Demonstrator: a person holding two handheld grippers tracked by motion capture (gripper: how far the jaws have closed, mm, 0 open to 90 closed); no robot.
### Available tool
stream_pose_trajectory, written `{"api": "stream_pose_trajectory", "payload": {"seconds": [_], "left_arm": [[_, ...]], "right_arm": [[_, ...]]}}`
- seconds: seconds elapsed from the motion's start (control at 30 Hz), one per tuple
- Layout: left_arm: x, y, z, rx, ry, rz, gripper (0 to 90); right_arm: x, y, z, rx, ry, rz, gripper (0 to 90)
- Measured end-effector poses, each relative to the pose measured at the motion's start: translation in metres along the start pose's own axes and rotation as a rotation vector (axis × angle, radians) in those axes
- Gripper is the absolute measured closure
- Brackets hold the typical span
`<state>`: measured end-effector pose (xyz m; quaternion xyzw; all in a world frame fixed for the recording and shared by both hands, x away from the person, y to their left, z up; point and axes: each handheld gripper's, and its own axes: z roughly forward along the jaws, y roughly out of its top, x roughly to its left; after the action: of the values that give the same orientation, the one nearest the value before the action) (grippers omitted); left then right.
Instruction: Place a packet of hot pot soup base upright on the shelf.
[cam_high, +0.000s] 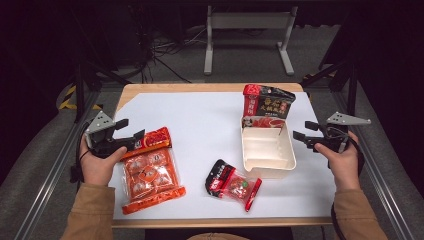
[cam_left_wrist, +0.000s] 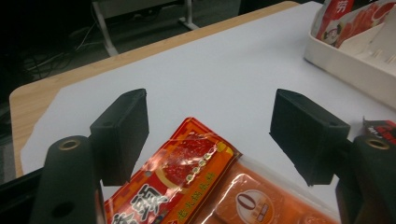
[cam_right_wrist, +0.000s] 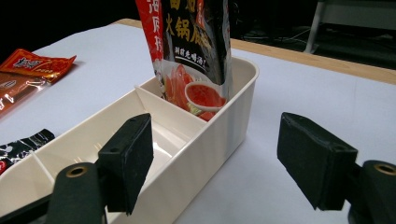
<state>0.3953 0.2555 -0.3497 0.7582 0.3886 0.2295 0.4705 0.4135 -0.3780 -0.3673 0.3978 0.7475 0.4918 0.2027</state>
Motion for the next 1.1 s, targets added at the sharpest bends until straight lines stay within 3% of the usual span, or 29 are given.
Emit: {"api": "stream_pose_trajectory", "payload": {"seconds": [0.2,0.43,0.97,1.1], "left_arm": [[0.018,-0.015,0.003,0.003,-0.015,-0.070,28.9],[0.040,-0.038,0.011,0.015,0.013,-0.135,29.0],[0.064,-0.064,0.023,0.064,0.048,-0.213,29.0],[0.069,-0.069,0.024,0.077,0.060,-0.228,29.1]], "right_arm": [[0.002,0.002,0.003,-0.007,0.012,-0.004,27.2],[0.003,0.005,0.008,-0.010,0.022,-0.014,26.8],[0.001,0.001,0.009,0.002,0.026,0.007,26.5],[0.001,-0.001,0.012,-0.002,0.049,0.023,26.4]]}}
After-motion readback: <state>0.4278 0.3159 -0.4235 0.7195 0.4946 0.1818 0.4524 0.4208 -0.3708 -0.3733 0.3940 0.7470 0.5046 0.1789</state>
